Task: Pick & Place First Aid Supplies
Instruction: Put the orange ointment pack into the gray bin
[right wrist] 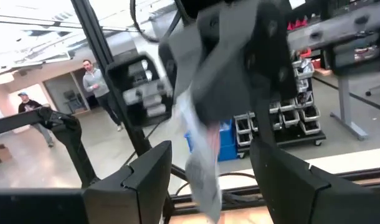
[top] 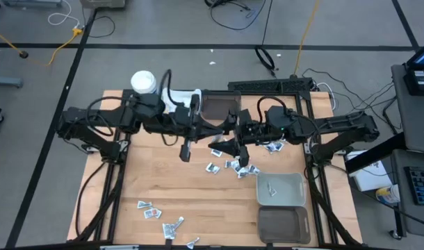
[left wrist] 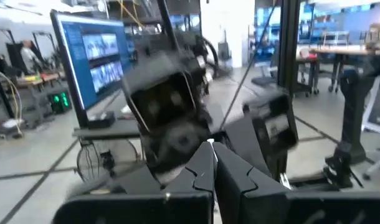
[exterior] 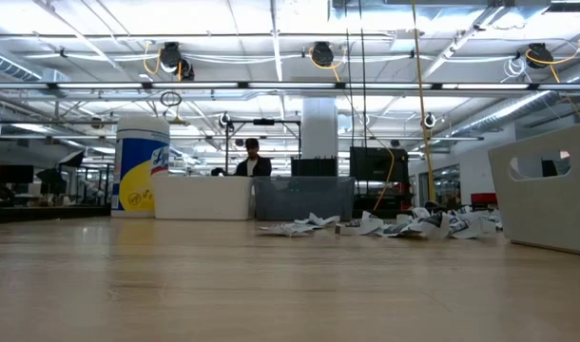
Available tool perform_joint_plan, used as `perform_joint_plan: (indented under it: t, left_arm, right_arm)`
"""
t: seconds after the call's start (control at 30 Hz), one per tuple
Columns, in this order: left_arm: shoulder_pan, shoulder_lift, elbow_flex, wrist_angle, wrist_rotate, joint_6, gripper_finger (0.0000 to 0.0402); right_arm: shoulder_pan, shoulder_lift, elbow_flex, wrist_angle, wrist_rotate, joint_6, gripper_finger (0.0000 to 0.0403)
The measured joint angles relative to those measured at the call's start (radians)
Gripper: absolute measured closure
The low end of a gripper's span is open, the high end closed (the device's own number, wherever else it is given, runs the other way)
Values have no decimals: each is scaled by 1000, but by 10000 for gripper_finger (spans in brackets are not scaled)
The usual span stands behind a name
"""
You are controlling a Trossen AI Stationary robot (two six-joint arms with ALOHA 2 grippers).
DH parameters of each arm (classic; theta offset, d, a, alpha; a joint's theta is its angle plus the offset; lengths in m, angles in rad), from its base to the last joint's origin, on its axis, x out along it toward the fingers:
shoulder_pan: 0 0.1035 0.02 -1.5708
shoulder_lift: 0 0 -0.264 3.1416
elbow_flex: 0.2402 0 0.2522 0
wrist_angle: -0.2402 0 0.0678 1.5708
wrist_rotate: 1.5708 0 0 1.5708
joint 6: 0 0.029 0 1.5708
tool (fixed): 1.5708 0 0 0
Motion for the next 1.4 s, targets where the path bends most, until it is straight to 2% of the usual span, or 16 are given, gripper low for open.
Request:
perform_joint_plan:
  t: [0.6, 0.8, 0.93, 1.07, 1.3, 1.4]
  left_arm:
    - [0, -16, 2, -2, -25, 4, 402]
    - [0, -18, 2, -1, -35, 15, 402]
    - [0, -19, 2, 2, -35, 16, 402]
    - [0, -18, 2, 6, -36, 16, 401]
    - [3, -18, 2, 20, -40, 22, 391]
    - [2, -18, 2, 20, -87, -43, 375]
  right_arm:
    - [-6, -35, 1, -29, -27, 0, 196]
    - [-6, -35, 1, -26, -31, 0, 257]
    - [-6, -35, 1, -26, -76, -12, 324]
    - [-7, -35, 0, -27, -75, -33, 392]
    - [-15, -35, 0, -22, -75, 2, 401]
    - [-19, -37, 0, -35, -76, 4, 402]
